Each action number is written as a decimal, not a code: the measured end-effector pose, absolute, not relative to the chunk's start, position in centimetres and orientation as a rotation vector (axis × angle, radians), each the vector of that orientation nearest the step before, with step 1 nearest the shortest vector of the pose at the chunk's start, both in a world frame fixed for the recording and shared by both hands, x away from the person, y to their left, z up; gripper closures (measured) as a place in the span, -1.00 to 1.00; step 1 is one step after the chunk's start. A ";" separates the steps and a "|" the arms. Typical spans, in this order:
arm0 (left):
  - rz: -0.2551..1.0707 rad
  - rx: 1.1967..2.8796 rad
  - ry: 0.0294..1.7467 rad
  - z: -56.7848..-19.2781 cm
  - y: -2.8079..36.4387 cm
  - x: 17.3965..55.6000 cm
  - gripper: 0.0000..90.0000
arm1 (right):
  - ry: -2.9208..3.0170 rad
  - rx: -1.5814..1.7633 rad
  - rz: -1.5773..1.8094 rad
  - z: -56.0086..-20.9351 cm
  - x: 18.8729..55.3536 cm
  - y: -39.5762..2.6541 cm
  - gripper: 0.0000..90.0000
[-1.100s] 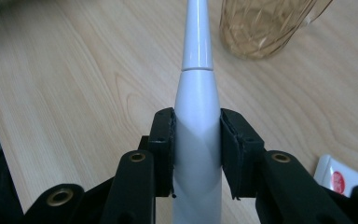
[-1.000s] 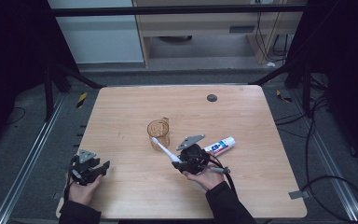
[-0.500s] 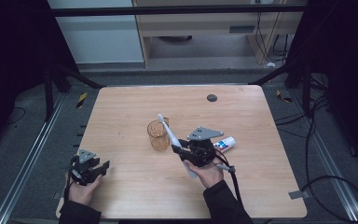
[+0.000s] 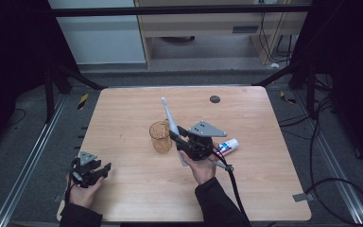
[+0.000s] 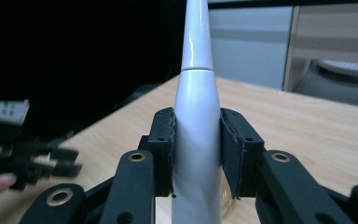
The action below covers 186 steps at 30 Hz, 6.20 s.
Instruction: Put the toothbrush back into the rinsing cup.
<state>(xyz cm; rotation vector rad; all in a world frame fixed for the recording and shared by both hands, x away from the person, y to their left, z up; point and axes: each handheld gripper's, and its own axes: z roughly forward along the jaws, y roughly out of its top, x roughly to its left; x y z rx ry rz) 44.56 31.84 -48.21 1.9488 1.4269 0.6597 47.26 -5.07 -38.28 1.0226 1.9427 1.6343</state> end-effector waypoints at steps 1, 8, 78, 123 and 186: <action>0.660 1.949 1.426 -48.2 31.8 44.6 0.20 | 1.924 1.026 1.645 -38.3 47.4 -4.9 0.49; 0.664 1.945 1.427 -48.2 31.8 44.6 0.20 | 1.817 1.050 1.681 -38.2 48.6 -3.8 0.49; 0.668 1.937 1.425 -48.2 31.9 44.5 0.21 | 1.550 1.035 1.624 -40.5 55.0 4.5 0.49; 0.668 1.942 1.426 -48.3 31.8 44.6 0.21 | 1.818 1.106 1.448 -44.2 54.0 5.0 0.48; 0.640 1.946 1.420 -48.3 31.8 44.4 0.40 | 2.053 1.133 1.313 -42.3 48.0 -12.2 -0.30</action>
